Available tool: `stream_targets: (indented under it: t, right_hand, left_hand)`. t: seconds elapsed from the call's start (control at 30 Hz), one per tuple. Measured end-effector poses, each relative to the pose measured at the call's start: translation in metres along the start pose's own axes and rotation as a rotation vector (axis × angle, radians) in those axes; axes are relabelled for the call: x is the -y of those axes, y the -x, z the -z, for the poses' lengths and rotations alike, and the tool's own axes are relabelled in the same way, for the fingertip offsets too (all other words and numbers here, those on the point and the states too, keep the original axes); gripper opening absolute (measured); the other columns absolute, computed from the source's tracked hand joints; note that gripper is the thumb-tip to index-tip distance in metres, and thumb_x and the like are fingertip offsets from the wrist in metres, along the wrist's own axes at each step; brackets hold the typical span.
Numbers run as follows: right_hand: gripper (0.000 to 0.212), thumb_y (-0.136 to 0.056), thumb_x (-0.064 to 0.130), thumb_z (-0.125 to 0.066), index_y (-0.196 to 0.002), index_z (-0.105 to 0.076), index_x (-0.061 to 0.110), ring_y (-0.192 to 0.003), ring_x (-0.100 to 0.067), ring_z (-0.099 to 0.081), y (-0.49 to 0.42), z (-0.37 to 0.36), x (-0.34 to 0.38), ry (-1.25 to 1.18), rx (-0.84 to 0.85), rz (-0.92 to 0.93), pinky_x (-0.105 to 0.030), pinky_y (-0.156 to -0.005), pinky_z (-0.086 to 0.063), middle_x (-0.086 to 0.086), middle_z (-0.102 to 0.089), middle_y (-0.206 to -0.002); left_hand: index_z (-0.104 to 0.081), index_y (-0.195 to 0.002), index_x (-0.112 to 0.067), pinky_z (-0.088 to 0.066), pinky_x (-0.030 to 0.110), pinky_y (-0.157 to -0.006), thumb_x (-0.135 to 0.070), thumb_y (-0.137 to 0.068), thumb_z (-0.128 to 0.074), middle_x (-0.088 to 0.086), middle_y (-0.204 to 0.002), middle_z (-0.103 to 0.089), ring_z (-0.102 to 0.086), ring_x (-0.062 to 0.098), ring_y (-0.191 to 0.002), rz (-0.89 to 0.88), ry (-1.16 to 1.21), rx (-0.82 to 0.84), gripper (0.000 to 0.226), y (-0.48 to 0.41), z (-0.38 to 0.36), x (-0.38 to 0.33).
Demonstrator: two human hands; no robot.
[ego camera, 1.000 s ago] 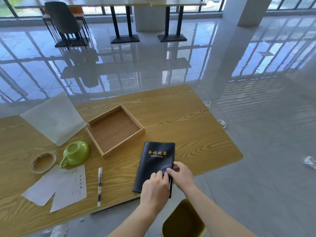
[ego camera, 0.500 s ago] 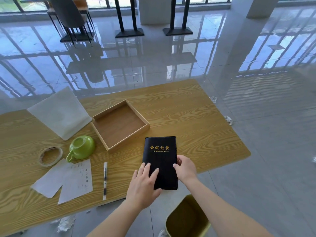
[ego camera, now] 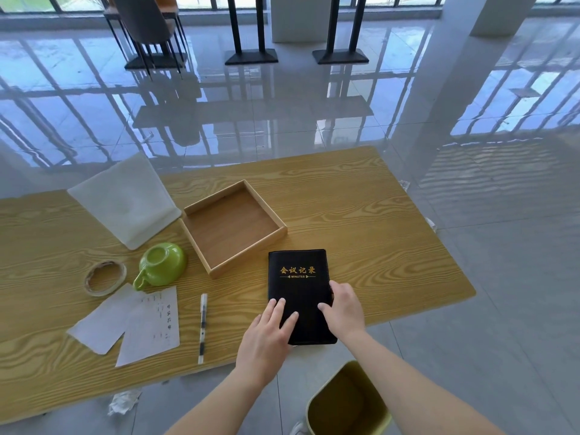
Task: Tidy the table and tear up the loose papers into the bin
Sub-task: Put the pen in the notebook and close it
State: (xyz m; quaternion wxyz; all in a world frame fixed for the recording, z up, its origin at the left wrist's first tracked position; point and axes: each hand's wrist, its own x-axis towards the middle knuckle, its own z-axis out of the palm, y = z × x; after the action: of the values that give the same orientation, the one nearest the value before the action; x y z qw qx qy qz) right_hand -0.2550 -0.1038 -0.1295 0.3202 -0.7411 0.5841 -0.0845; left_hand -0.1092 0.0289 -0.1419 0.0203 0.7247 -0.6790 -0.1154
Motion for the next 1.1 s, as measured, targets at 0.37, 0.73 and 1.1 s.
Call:
stream_targets:
  t: [0.37,0.73,1.1]
  right_hand:
    - [0.058,-0.093,0.028,-0.065,-0.146,-0.045,0.012,-0.137,-0.027,-0.035,0.016,-0.004,-0.005,0.361,-0.043,0.319,-0.033,-0.112,-0.038,-0.010,-0.039,-0.148]
    - [0.052,-0.094,0.025,-0.063,-0.143,-0.049,0.013,-0.137,-0.026,-0.038,0.020,-0.010,0.003,0.415,-0.025,0.403,-0.033,-0.113,-0.039,-0.011,-0.045,-0.146]
    - [0.049,-0.096,0.029,-0.061,-0.141,-0.049,0.013,-0.135,-0.025,-0.036,0.018,-0.009,0.012,0.352,0.045,0.326,-0.031,-0.107,-0.042,-0.007,-0.043,-0.145]
  left_hand:
    - [-0.061,-0.128,-0.016,-0.055,0.039,-0.088,-0.028,-0.082,-0.073,0.012,-0.125,-0.060,-0.059,0.028,-0.114,0.357,0.075,-0.194,0.048,0.051,0.028,0.054]
    - [-0.048,-0.128,-0.015,-0.047,0.023,-0.079,-0.025,-0.098,-0.052,0.003,-0.107,-0.056,-0.049,0.010,-0.085,0.694,0.182,-0.069,0.031,0.055,0.028,0.091]
    - [-0.066,-0.117,-0.012,-0.049,0.032,-0.075,-0.011,-0.090,-0.061,0.000,-0.088,-0.067,-0.059,0.019,-0.082,0.791,0.578,-0.258,0.027,0.041,0.028,0.087]
